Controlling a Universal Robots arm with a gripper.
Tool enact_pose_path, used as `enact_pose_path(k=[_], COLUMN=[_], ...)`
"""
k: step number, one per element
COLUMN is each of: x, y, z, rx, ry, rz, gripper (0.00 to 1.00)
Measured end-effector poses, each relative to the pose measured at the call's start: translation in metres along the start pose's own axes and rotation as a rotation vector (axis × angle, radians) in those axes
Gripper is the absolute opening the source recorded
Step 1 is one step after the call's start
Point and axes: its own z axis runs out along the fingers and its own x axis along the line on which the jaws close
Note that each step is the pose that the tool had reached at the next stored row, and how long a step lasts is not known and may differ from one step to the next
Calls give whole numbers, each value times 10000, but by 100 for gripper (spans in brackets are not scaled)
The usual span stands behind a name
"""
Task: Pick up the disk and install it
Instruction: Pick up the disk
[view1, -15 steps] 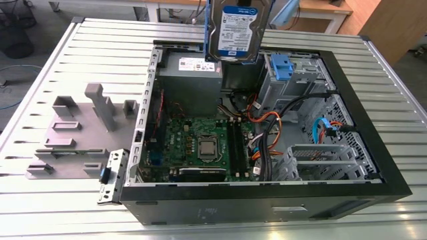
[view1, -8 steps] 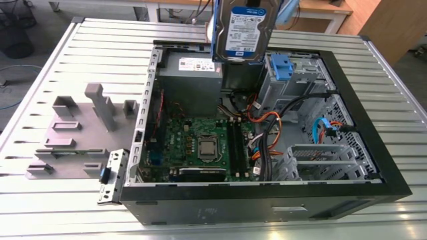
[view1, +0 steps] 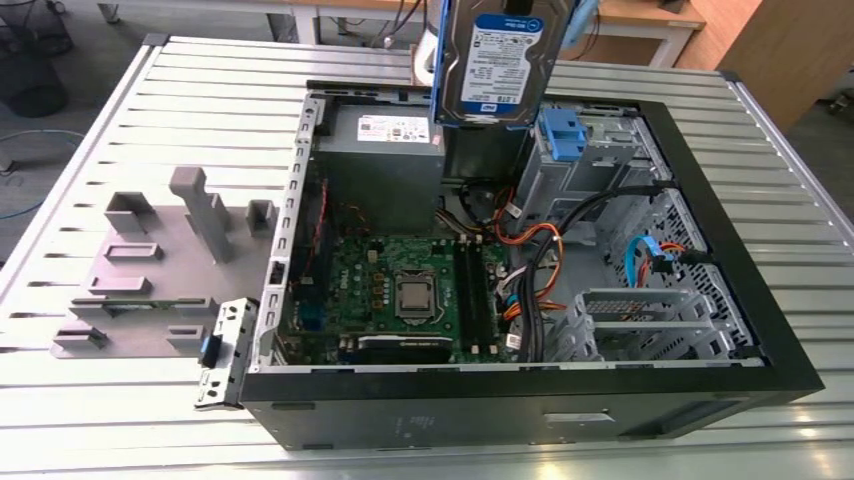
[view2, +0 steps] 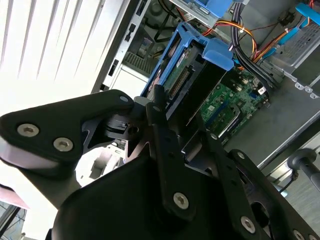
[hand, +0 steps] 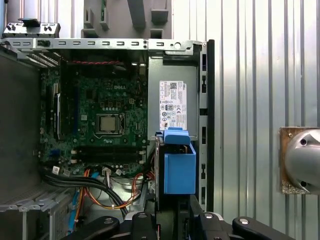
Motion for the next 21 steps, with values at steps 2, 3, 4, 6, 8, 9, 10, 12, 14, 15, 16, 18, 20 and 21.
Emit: enact_pose_path(k=[2,3,4,6,8,9,10,12,14,15,16,18,20,21], x=[2,6,12,27,44,53,63,82,101,111,121,144,174,189], y=[0,-1,-1,-1,-1,-1,-1,-1,-2,-2,-2,-3,-3,-3], z=[0,0,0,-1,-1,-1,-2,-2,-2,-2,-2,-3,-4,-4], rx=[1,0,0,0,1,0,0,0,0,0,0,0,0,-1], ry=[-1,-1,0,0,-1,0,1,0,0,0,0,0,0,2], rz=[-1,-1,-2,0,-1,-1,-1,0,0,0,0,-1,0,-1], gripper=[35,35,35,35,35,35,35,35,35,35,35,35,35,35])
